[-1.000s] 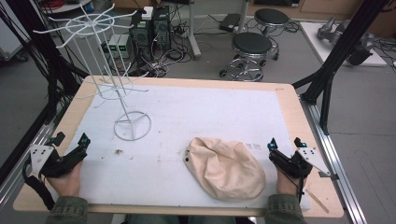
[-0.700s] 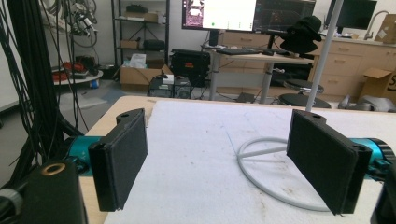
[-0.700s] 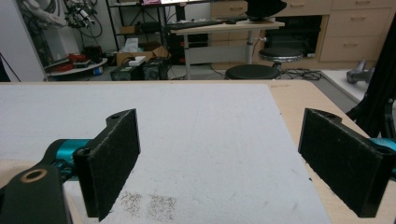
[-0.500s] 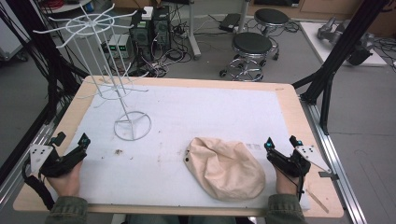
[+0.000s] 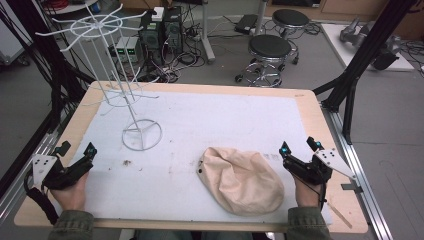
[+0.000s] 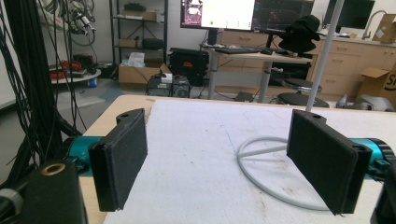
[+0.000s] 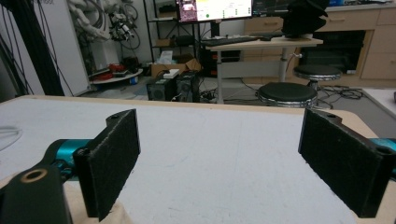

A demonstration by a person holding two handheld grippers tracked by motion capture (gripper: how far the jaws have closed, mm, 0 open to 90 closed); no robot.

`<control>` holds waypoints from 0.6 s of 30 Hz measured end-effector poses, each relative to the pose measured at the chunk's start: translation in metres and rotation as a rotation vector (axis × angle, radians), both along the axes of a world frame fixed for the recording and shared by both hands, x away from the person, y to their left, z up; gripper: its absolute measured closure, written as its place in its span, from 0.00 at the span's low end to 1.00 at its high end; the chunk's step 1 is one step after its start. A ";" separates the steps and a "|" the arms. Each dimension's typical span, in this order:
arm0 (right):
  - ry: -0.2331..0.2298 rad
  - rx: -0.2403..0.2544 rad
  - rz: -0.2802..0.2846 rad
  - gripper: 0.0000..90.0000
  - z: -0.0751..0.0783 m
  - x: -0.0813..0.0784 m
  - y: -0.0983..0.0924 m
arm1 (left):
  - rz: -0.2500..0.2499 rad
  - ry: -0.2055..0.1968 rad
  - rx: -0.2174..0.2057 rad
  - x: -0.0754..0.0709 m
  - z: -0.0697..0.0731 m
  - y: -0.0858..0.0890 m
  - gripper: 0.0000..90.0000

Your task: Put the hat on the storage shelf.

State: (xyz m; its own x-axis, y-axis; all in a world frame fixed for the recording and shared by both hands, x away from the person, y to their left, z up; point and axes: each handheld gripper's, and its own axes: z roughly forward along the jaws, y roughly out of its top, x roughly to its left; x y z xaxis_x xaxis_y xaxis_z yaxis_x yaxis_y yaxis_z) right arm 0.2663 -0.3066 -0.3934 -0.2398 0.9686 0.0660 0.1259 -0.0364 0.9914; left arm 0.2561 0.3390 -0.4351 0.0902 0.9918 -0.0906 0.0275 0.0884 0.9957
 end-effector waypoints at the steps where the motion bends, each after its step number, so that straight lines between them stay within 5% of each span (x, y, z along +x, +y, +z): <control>1: 0.000 0.000 0.000 0.13 0.000 0.000 0.000 | 0.000 0.000 0.001 0.000 0.000 0.000 0.23; 18: 0.107 -0.121 0.132 0.13 0.017 0.014 0.013 | 0.005 -0.007 0.020 -0.001 0.001 -0.001 0.23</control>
State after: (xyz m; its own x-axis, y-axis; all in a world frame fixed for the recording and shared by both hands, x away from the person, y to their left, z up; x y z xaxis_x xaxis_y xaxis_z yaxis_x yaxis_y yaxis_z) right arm 0.2808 -0.2938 -0.3767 -0.3627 0.9317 -0.0174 0.2261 0.1061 0.9683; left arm 0.2549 0.3376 -0.4340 0.0862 0.9938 -0.0698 0.0206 0.0682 0.9975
